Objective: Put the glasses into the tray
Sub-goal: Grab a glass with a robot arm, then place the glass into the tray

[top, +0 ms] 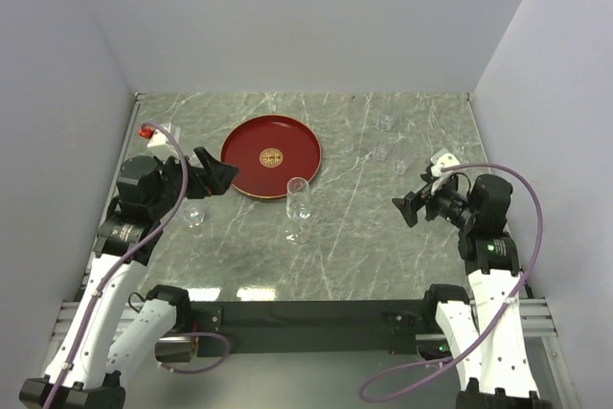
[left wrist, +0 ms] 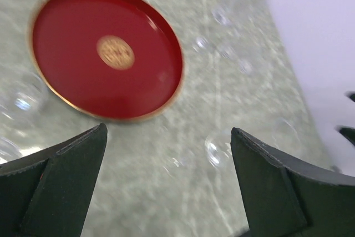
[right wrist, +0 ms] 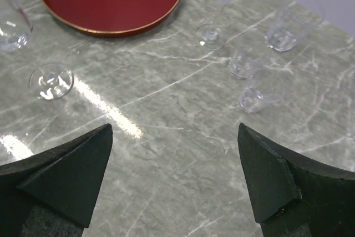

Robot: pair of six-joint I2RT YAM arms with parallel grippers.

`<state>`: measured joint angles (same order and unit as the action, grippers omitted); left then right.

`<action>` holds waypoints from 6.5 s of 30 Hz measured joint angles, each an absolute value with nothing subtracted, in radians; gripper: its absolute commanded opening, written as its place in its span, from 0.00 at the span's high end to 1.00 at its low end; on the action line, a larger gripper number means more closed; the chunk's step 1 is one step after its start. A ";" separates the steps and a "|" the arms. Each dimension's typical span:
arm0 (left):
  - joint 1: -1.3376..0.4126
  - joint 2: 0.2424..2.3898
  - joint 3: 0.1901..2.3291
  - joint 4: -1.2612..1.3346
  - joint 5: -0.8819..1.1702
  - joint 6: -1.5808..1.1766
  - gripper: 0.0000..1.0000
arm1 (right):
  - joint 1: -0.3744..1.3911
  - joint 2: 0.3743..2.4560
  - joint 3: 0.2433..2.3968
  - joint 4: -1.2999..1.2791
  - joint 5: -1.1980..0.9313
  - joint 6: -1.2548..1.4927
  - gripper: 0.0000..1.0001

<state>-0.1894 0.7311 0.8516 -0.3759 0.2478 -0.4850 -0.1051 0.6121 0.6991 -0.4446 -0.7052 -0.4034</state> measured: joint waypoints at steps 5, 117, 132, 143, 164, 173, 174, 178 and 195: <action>-0.189 0.709 0.855 -0.480 0.364 -0.591 0.02 | -0.105 0.639 0.694 -0.459 -0.737 -0.426 0.00; -0.490 1.707 2.016 -1.101 -0.371 -0.394 1.00 | -0.135 0.609 0.665 -0.465 -0.744 -0.433 0.00; -0.327 1.951 2.205 -1.050 -0.348 -0.300 1.00 | -0.138 0.628 0.665 -0.467 -0.743 -0.433 0.00; -0.310 1.967 2.206 -1.050 -0.310 -0.297 1.00 | -0.138 0.638 0.665 -0.479 -0.744 -0.433 0.00; -0.275 1.985 2.225 -1.014 -0.281 -0.290 0.44 | -0.138 0.638 0.665 -0.488 -0.742 -0.434 0.00; -0.271 1.985 2.254 -1.014 -0.274 -0.293 0.29 | -0.141 0.640 0.665 -0.488 -0.742 -0.436 0.00; -0.271 1.985 2.254 -1.014 -0.273 -0.293 0.28 | -0.142 0.640 0.665 -0.488 -0.742 -0.436 0.00; -0.271 1.983 2.254 -1.015 -0.266 -0.293 0.27 | -0.144 0.642 0.665 -0.488 -0.741 -0.436 0.00; -0.271 1.723 2.061 -0.913 -0.245 -0.310 0.09 | -0.150 0.644 0.665 -0.487 -0.742 -0.438 0.00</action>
